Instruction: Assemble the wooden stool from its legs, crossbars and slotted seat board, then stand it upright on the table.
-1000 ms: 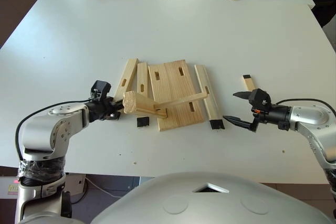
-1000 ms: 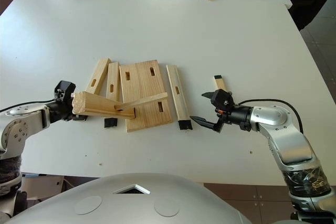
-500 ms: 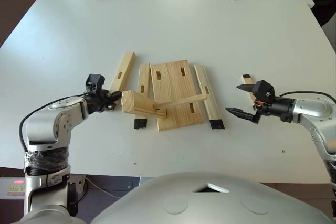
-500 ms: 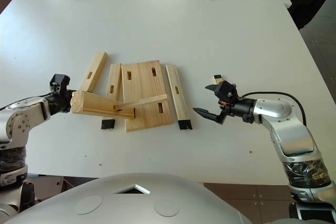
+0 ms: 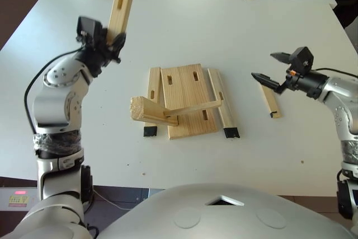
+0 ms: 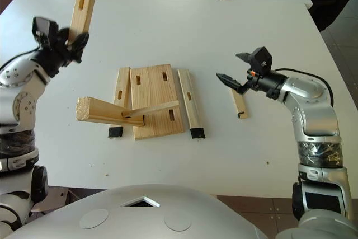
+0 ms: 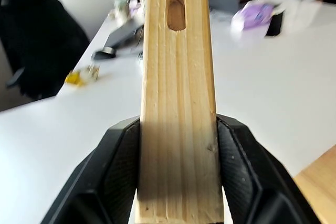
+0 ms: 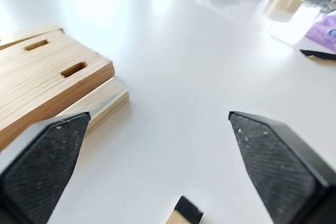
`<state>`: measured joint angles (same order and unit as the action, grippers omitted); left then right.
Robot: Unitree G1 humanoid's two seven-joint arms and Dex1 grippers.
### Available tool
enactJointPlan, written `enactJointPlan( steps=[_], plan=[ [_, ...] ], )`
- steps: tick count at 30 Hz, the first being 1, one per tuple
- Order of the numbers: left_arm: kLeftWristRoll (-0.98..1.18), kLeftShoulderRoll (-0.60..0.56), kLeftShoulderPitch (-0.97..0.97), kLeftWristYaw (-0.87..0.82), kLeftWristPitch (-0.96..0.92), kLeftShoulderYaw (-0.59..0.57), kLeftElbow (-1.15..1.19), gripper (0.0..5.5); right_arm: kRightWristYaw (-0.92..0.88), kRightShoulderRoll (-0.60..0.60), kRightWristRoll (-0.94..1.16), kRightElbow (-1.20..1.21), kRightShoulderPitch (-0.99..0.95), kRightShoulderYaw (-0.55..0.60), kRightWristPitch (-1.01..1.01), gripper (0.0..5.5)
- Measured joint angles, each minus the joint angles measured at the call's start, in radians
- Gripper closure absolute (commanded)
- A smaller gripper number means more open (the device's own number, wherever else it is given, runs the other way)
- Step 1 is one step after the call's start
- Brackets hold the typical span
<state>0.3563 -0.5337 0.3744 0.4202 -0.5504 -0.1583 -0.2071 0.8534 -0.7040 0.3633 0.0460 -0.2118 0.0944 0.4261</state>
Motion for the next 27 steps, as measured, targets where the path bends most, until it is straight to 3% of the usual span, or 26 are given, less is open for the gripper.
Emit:
enactJointPlan(
  steps=[8, 16, 27],
  plan=[
    [0.163, 0.043, 0.157, 0.328, 0.207, 0.032, 0.029, 3.45, 0.187, 0.000, 0.295, 0.047, -0.195, 0.035, 0.174, 0.61],
    [0.420, 0.048, 0.182, 0.595, 0.057, 0.037, 0.102, 3.45, 0.280, 0.032, 0.421, -0.079, -0.508, 0.050, 0.270, 0.61],
    [0.417, 0.069, 0.184, 0.652, 0.021, 0.098, 0.119, 3.45, 0.391, 0.045, 0.420, -0.105, -0.609, -0.035, 0.309, 0.61]
  ],
)
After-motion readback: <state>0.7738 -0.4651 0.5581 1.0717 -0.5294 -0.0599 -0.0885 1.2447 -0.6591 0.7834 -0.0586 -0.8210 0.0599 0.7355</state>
